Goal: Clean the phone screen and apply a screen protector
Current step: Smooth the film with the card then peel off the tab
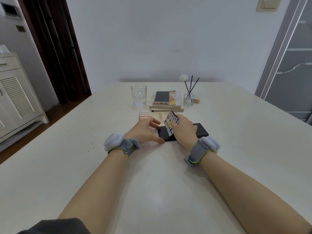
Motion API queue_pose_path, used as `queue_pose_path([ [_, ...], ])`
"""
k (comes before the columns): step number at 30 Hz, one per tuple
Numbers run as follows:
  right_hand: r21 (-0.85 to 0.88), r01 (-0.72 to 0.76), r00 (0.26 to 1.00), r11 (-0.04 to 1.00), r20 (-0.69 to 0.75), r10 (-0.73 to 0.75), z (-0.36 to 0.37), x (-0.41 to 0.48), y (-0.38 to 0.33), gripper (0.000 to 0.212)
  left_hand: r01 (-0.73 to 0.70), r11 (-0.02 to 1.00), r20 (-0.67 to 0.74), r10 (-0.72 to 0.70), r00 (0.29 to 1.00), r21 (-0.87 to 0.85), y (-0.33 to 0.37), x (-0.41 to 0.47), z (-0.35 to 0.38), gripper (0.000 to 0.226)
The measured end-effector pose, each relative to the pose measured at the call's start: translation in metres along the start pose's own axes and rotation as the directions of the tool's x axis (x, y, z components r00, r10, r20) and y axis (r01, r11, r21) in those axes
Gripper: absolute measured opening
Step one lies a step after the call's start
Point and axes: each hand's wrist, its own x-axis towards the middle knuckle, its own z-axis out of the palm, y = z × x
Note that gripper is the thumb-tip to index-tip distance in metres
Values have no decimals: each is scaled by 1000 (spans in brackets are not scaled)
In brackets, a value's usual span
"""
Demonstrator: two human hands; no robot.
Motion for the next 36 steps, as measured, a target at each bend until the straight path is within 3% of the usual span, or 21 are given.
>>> queue_pose_path([
  [4,-32,-38,999,999,-39,37,-2,2,5,24,-2,1000,2,2,1000,16,-1,0,1,68],
  [10,-13,49,998,999,50,-48,6,0,-5,27,-10,1000,-3,10,1000,9,-1,1,1,68],
  [16,-47,-45,998,998,-52,43,-1,4,4,24,1,1000,-2,-1,1000,-2,-3,2,1,69],
  [23,-4,64,997,998,46,-64,8,0,-5,26,-14,1000,-10,14,1000,-1,-2,3,2,68],
  [29,15,40,999,999,-1,-40,3,0,1,25,4,1000,-12,-4,1000,9,-6,3,1,69],
  [36,58,92,994,994,52,-95,5,-3,-5,25,-2,1000,-21,2,1000,3,-7,2,-1,68],
])
